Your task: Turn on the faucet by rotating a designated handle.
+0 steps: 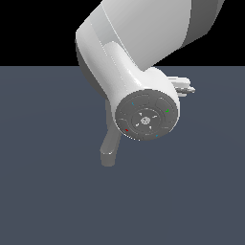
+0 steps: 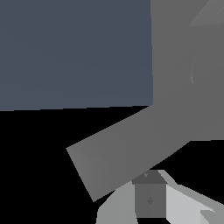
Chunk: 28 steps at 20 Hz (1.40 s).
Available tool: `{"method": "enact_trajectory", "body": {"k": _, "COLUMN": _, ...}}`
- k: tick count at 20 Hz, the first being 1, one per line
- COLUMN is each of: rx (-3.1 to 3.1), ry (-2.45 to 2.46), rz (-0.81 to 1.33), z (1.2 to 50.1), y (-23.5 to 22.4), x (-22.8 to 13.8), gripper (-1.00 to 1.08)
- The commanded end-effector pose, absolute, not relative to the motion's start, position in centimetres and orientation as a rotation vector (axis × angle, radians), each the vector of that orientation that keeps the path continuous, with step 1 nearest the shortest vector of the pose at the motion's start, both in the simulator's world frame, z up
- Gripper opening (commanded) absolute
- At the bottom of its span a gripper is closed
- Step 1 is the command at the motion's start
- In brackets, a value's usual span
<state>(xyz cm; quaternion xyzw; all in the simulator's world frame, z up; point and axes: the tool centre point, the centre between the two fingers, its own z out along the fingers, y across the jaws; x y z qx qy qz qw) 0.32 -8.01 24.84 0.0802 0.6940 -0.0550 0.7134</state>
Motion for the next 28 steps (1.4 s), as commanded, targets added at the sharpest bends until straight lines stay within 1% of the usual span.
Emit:
{"method": "enact_trajectory", "body": {"k": 1, "rx": 0.101, "ry": 1.569, "rz": -0.116, "z": 24.6, "y": -8.3, "x": 0.9, "gripper": -1.00}}
{"method": "enact_trajectory", "body": {"k": 6, "rx": 0.087, "ry": 1.570, "rz": -0.119, "z": 23.9, "y": -9.5, "x": 1.0, "gripper": -1.00}}
{"method": "enact_trajectory", "body": {"k": 8, "rx": 0.146, "ry": 1.524, "rz": -0.124, "z": 24.5, "y": -9.8, "x": 0.8, "gripper": -1.00}}
{"method": "enact_trajectory", "body": {"k": 28, "rx": 0.093, "ry": 1.565, "rz": -0.120, "z": 18.1, "y": -11.4, "x": 0.8, "gripper": -1.00}}
